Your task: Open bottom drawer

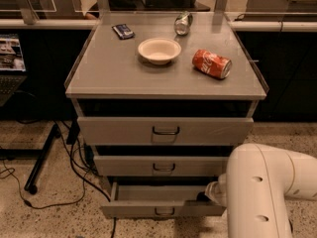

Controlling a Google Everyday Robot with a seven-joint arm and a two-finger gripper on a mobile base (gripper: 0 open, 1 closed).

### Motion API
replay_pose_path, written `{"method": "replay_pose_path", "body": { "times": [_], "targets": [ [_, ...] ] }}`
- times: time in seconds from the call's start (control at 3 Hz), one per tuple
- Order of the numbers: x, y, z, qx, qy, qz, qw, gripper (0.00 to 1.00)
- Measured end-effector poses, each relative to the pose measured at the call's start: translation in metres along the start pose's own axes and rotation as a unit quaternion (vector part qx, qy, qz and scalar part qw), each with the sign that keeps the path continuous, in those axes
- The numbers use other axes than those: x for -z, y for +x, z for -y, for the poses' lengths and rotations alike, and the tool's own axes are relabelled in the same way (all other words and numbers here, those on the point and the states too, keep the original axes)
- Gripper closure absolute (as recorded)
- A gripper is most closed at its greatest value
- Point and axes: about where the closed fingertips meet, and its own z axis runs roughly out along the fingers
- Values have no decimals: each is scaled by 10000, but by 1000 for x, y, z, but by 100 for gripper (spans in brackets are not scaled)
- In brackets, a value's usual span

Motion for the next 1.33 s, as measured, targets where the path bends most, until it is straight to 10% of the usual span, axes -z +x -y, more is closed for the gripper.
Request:
{"method": "replay_pose_path", "body": {
  "times": [1.33],
  "targets": [
    [-22,26,-7,546,342,-684,9956,100]
  ]
}}
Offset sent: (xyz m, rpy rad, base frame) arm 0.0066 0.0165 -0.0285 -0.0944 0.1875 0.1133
